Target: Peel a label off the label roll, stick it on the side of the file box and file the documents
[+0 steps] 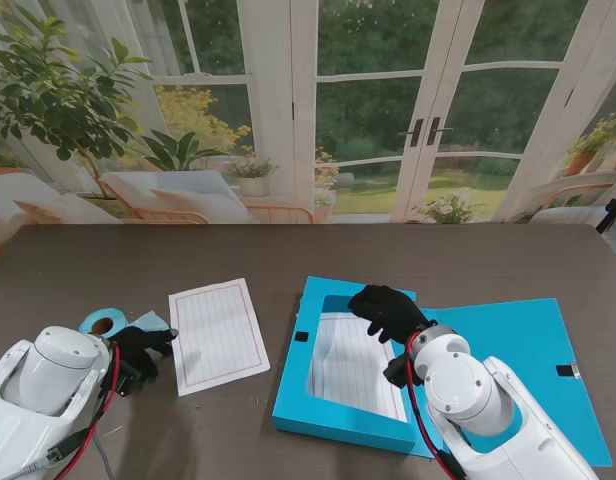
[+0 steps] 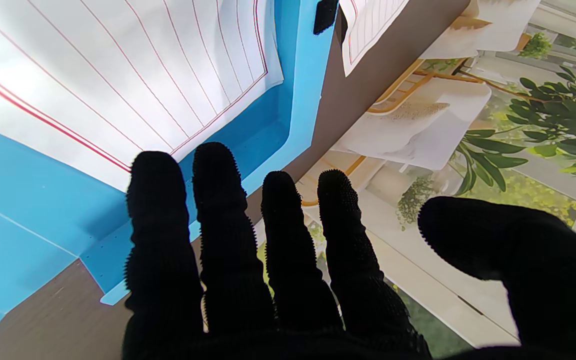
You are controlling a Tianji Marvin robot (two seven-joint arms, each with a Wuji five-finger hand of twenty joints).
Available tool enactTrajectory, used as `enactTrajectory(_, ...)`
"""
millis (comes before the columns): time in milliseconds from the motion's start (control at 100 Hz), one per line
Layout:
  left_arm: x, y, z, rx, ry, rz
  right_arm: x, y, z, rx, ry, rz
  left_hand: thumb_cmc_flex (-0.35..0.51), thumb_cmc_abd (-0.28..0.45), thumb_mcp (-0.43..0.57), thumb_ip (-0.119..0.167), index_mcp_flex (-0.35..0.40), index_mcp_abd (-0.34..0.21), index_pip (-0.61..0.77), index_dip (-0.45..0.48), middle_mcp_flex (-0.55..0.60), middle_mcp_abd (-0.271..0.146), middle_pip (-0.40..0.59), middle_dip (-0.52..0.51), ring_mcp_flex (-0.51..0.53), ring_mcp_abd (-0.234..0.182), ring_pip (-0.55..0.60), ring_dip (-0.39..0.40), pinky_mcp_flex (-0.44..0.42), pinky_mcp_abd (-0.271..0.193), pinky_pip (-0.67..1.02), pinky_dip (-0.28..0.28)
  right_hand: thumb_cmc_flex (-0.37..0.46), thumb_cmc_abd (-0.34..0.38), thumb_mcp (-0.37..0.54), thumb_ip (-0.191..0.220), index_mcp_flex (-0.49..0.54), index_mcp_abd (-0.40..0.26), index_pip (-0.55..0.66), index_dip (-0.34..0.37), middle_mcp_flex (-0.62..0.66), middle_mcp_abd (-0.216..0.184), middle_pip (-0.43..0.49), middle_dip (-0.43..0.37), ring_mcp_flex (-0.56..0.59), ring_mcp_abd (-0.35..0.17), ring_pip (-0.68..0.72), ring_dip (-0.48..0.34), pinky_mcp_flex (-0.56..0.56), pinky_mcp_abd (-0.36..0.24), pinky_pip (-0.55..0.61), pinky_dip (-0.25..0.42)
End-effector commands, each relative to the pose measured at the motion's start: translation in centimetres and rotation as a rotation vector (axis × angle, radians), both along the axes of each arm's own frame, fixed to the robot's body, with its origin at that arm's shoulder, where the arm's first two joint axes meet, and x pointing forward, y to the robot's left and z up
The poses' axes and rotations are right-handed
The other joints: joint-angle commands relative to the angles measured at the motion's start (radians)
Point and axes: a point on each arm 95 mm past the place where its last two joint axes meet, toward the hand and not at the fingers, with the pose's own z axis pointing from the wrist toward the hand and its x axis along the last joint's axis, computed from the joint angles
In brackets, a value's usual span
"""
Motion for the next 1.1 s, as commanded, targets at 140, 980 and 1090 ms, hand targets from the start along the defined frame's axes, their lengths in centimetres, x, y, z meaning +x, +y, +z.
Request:
enactTrajectory(140,-0.4,-0.8,-0.4,0.01,0.034,-0.009,-0.3,0.3,-0.4,0.006,0.02,0.009,0.015,0.021,-0.021,0.04,-0.048,0.098,-0.014,0.006,0.005,0.01,0.003,-0.006,-0.008,0.021,0.021,0.017,-0.003,-0.055,-0.007,0.025,-0.002,0.021,-0.027,0.024,0.008,0.004,-0.011,-0.005,0.019,0.017,-0.012,-0.003,-0.03,0.012,0.001,0.002,-0.392,0.014,-0.014,0.015)
enactTrajectory(980,-0.1,-1.7,-1.5,0.049,0.048,0.016,-0.2,0.2,-0.7,0.009,0.028,0.005,0.009,0.014,-0.017,0.041,-0.192,0.201,-0.055,-0.014,0.003,0.01,0.004,-0.037,0.002,0.027,-0.012,-0.001,0.004,-0.032,-0.022,0.02,0.001,0.023,-0.029,0.028,0.008,0.006,-0.012,-0.005,0.017,0.019,-0.012,-0.004,-0.031,0.013,0.002,0.002,-0.394,0.013,-0.018,0.019)
enactTrajectory(1090,0.0,-1.9,-1.8,0.042,0.041,0.021,-0.2,0.2,-0.7,0.009,0.03,0.003,0.011,0.012,-0.017,0.041,-0.174,0.157,-0.047,-0.013,-0.003,0.003,0.013,-0.032,-0.005,0.019,-0.012,0.001,-0.005,-0.042,-0.025,0.02,0.002,0.025,-0.029,0.028,0.007,0.005,-0.013,-0.005,0.018,0.019,-0.011,-0.004,-0.031,0.012,0.002,0.002,-0.394,0.012,-0.018,0.019)
